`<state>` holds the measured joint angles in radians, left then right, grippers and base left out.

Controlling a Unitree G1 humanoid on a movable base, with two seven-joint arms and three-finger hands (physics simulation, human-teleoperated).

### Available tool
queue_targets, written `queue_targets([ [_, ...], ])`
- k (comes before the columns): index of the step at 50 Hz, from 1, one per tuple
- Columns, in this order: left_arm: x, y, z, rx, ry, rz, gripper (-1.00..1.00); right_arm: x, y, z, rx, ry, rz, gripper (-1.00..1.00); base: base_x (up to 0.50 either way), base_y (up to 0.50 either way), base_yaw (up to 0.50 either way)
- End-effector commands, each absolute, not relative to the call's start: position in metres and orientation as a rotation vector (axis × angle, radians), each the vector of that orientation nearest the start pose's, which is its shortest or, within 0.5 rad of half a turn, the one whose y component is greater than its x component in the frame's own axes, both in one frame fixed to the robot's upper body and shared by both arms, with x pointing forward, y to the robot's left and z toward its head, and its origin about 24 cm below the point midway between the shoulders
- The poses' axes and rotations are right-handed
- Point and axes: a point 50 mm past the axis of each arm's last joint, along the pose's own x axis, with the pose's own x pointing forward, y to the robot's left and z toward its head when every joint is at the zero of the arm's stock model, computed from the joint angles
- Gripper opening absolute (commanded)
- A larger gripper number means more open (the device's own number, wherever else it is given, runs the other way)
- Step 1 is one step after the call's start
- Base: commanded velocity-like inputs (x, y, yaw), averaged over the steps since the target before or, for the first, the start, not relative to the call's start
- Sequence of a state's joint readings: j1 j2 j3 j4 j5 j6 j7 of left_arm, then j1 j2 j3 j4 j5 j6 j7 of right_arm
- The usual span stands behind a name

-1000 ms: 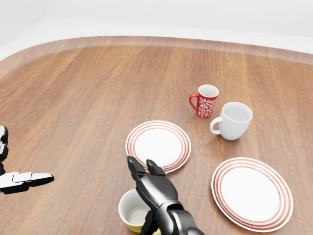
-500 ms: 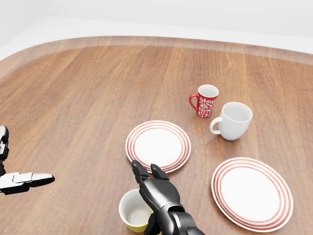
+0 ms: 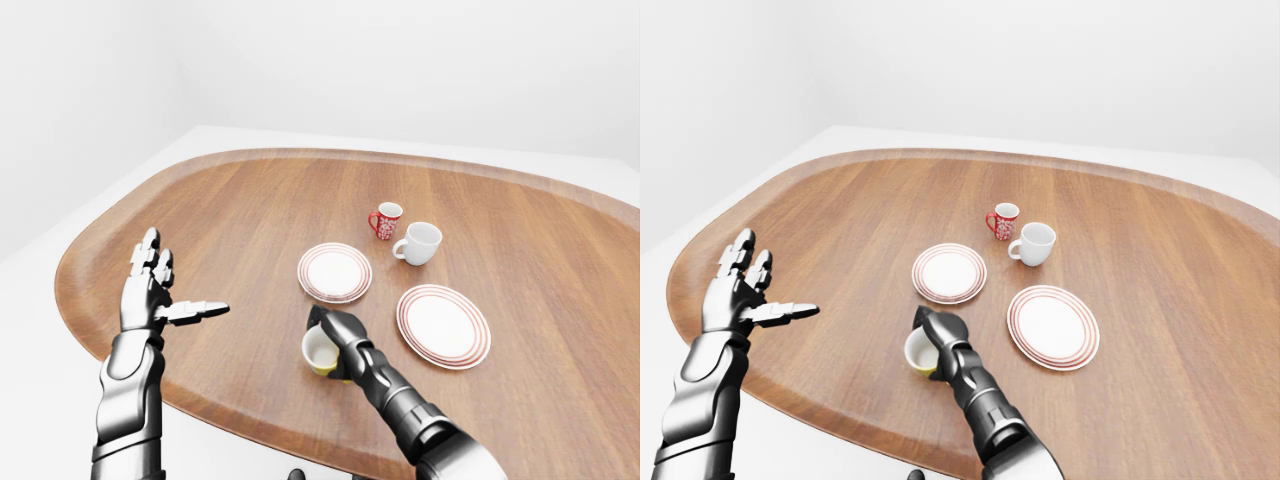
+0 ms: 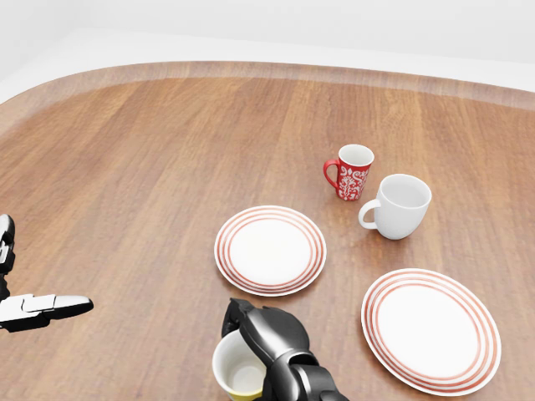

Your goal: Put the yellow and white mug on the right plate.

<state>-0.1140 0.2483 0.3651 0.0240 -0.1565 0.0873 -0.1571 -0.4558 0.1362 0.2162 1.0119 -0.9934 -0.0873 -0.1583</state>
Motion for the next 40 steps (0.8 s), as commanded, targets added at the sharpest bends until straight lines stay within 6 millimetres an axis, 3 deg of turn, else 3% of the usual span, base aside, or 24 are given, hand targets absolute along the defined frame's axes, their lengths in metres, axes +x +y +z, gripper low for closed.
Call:
queue_targets([
  [1, 0.263, 0.269, 0.084, 0.056, -0.070, 0.181, 1.00, 0.284, -0.041, -0.045, -1.035, 0.164, 0.496, -1.00, 0.00, 0.00, 0.00],
  [19, 0.263, 0.269, 0.082, 0.057, -0.060, 0.181, 1.00, 0.306, -0.059, -0.004, -0.932, 0.084, 0.449, -1.00, 0.00, 0.00, 0.00],
  [29, 0.263, 0.268, 0.083, 0.058, -0.065, 0.180, 1.00, 0.315, -0.070, 0.003, -0.929, 0.096, 0.417, -1.00, 0.00, 0.00, 0.00],
  [40, 0.263, 0.268, 0.082, 0.058, -0.063, 0.178, 1.00, 0.332, -0.096, 0.005, -0.917, 0.139, 0.343, -1.00, 0.00, 0.00, 0.00],
])
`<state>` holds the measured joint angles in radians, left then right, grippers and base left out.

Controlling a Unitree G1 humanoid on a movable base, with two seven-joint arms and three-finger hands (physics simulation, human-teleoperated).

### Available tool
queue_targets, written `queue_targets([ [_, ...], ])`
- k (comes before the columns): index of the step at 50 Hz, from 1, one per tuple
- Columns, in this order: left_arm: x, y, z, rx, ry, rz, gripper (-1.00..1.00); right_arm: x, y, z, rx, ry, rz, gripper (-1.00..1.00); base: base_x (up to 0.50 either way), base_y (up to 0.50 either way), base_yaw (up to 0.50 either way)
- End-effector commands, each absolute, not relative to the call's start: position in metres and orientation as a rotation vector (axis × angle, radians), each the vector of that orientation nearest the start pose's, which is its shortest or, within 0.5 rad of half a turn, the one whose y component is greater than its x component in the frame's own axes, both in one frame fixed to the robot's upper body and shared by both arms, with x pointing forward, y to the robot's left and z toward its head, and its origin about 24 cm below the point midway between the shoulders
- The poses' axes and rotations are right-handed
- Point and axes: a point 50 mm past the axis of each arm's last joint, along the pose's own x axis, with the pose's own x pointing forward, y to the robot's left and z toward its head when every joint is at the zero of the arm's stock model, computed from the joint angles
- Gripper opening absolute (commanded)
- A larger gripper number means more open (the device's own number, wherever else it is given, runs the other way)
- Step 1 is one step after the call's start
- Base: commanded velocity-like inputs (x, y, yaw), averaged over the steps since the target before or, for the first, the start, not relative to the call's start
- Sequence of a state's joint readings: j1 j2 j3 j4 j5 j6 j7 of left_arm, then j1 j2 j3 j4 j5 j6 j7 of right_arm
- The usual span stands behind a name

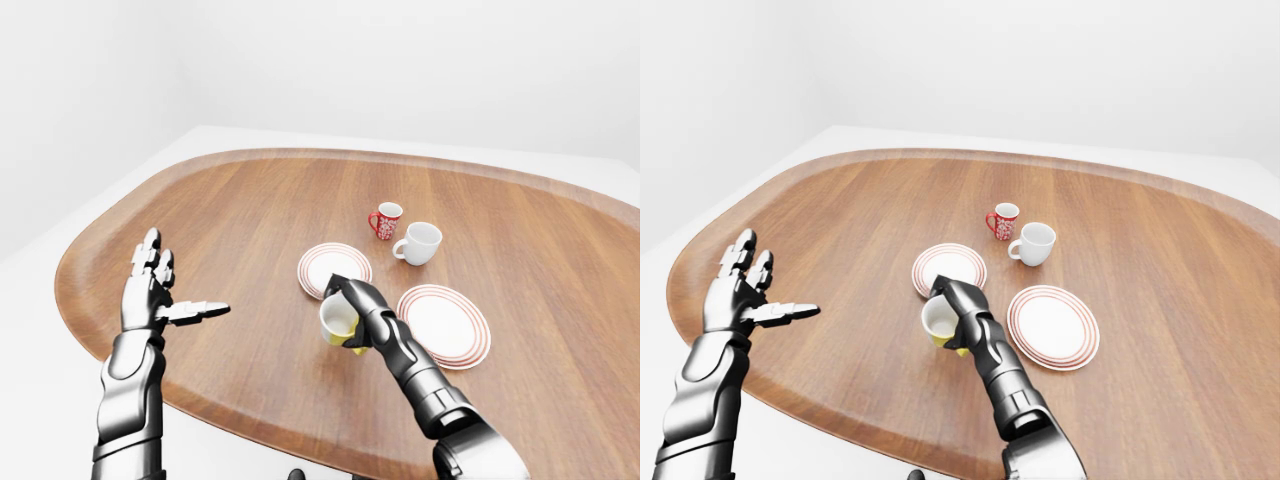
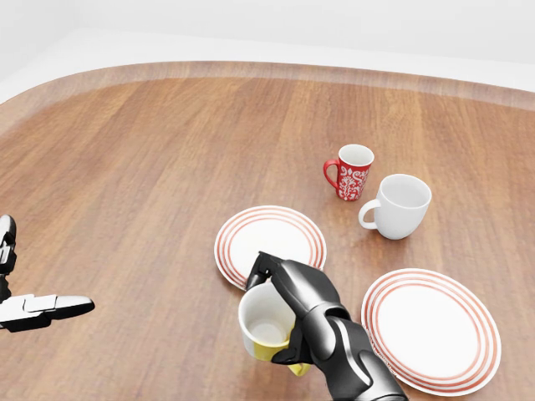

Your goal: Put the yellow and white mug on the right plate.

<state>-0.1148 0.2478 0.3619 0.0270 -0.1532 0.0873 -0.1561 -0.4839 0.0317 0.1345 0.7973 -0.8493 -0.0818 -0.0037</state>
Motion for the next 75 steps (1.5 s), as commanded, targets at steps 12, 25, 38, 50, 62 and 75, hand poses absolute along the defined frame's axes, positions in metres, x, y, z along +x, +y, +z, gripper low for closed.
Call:
queue_targets([
  [12, 0.263, 0.269, 0.082, 0.060, -0.058, 0.179, 1.00, 0.340, -0.122, 0.003, -0.929, 0.198, 0.275, -1.00, 0.00, 0.00, 0.00],
  [25, 0.262, 0.268, 0.084, 0.065, -0.069, 0.179, 1.00, 0.348, -0.144, 0.013, -0.934, 0.207, 0.223, -1.00, 0.00, 0.00, 0.00],
  [38, 0.263, 0.268, 0.081, 0.064, -0.055, 0.179, 1.00, 0.354, -0.174, 0.017, -0.939, 0.256, 0.147, -1.00, 0.00, 0.00, 0.00],
  [50, 0.263, 0.268, 0.081, 0.064, -0.055, 0.177, 1.00, 0.355, -0.201, 0.020, -0.930, 0.298, 0.078, -1.00, 0.00, 0.00, 0.00],
  [62, 0.263, 0.267, 0.082, 0.066, -0.058, 0.176, 1.00, 0.353, -0.220, 0.023, -0.919, 0.327, 0.030, -1.00, 0.00, 0.00, 0.00],
  [75, 0.263, 0.267, 0.081, 0.068, -0.053, 0.176, 1.00, 0.347, -0.244, 0.018, -0.924, 0.390, -0.037, -1.00, 0.00, 0.00, 0.00],
])
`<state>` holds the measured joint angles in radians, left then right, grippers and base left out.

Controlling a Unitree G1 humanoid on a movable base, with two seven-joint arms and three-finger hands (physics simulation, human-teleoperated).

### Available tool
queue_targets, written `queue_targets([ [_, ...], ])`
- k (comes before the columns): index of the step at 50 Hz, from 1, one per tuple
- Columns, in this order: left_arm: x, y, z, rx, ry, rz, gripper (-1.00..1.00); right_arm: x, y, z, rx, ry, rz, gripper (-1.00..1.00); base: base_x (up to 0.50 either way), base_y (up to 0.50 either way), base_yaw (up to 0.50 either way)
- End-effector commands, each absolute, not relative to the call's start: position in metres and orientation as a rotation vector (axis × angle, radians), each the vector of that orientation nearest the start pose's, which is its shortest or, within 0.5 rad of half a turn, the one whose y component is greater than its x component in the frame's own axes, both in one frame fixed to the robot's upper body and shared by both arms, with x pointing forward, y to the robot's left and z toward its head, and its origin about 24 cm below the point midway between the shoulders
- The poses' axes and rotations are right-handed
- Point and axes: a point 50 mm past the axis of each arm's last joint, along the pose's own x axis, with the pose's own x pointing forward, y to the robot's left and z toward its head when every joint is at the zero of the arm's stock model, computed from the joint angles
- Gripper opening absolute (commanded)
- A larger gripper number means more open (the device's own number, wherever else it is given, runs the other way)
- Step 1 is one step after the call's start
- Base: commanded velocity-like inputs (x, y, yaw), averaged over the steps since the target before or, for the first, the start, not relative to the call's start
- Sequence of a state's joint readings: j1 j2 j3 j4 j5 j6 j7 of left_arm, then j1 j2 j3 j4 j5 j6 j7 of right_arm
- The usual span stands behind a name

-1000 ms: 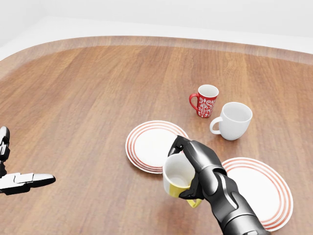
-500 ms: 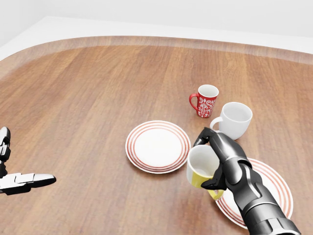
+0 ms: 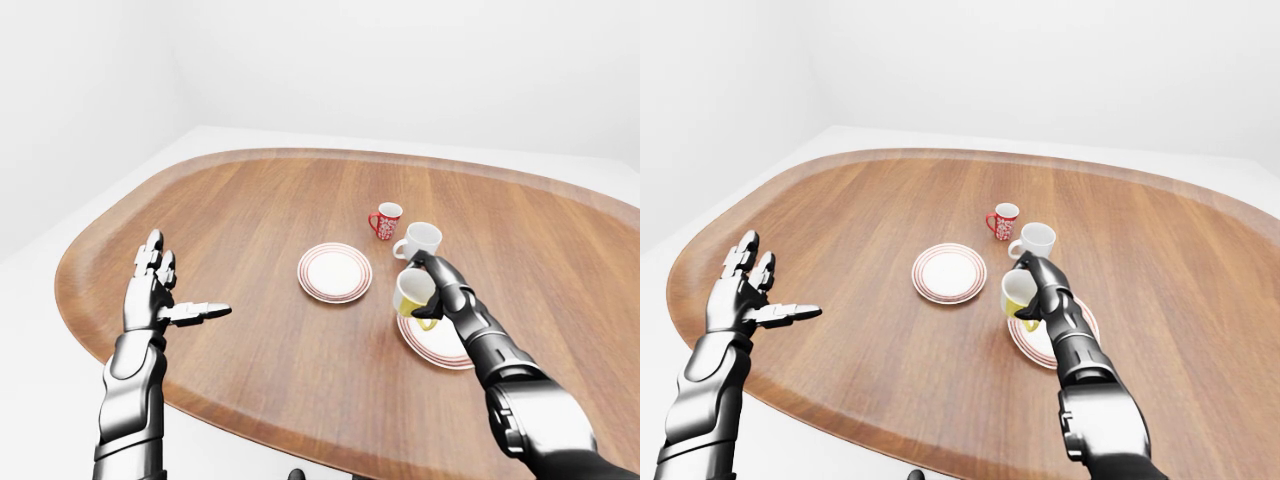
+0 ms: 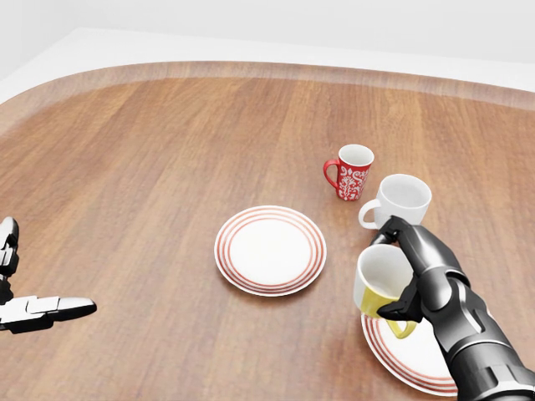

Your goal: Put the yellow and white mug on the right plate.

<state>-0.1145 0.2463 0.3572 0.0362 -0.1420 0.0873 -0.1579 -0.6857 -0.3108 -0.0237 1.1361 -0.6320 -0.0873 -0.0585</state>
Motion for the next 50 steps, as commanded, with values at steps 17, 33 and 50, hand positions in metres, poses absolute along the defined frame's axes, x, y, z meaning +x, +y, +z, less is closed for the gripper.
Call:
queue_targets([
  [17, 0.263, 0.268, 0.078, 0.067, -0.041, 0.175, 1.00, 0.337, -0.271, 0.015, -0.945, 0.444, -0.125, -1.00, 0.00, 0.00, 0.00],
  [33, 0.263, 0.267, 0.078, 0.069, -0.043, 0.173, 1.00, 0.328, -0.290, 0.013, -0.963, 0.482, -0.201, -1.00, 0.00, 0.00, 0.00],
  [50, 0.262, 0.265, 0.080, 0.074, -0.052, 0.168, 1.00, 0.324, -0.293, 0.009, -0.969, 0.491, -0.243, -1.00, 0.00, 0.00, 0.00],
])
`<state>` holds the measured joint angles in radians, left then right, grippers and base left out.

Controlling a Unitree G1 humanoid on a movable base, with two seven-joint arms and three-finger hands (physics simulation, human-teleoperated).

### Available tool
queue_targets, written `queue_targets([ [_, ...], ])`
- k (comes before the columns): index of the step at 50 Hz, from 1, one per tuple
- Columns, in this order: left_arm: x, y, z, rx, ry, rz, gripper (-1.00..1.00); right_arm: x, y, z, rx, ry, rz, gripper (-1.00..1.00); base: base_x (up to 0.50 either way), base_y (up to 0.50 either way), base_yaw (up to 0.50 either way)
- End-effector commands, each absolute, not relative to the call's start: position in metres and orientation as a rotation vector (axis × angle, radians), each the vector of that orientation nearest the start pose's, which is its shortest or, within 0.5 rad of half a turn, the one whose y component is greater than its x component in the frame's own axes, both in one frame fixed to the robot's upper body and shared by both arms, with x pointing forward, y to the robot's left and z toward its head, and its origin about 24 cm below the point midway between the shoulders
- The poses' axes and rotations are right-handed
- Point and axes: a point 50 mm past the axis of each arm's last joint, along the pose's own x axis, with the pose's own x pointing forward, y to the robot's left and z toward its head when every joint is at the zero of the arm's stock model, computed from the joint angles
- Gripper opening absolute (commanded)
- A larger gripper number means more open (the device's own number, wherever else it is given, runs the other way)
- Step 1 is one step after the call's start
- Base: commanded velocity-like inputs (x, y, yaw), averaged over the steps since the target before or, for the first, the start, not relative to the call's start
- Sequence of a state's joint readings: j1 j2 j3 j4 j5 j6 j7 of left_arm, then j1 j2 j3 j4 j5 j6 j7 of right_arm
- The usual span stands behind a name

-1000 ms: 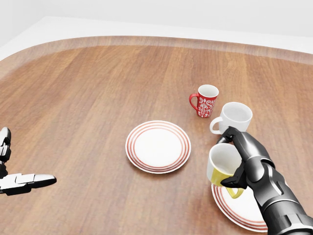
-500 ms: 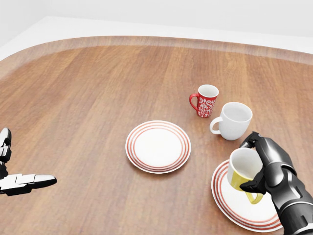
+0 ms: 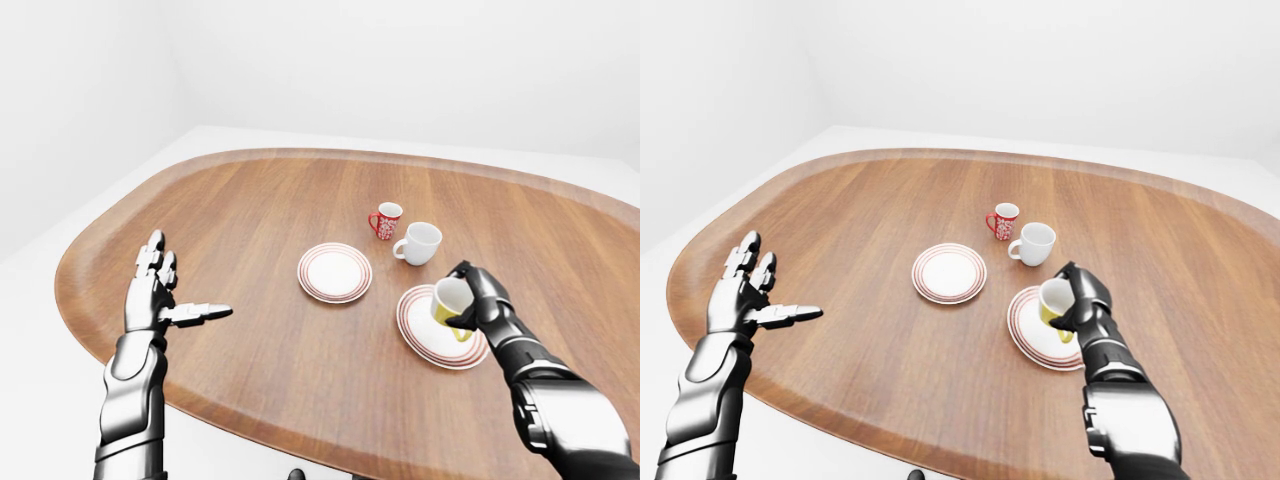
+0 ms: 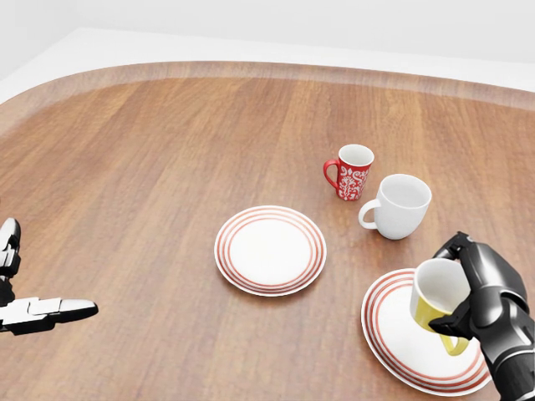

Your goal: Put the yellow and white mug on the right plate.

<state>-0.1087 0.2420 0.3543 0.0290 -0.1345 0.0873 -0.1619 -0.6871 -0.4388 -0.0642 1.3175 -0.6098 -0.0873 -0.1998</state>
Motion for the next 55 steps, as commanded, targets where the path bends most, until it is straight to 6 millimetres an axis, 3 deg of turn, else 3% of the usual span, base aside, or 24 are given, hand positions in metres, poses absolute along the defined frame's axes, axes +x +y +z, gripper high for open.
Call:
queue_targets([
  [1, 0.262, 0.265, 0.081, 0.074, -0.055, 0.168, 1.00, 0.324, -0.294, 0.010, -0.976, 0.487, -0.249, -1.00, 0.00, 0.00, 0.00],
  [55, 0.263, 0.265, 0.076, 0.074, -0.035, 0.164, 1.00, 0.326, -0.283, 0.006, -0.951, 0.471, -0.282, -1.00, 0.00, 0.00, 0.00],
])
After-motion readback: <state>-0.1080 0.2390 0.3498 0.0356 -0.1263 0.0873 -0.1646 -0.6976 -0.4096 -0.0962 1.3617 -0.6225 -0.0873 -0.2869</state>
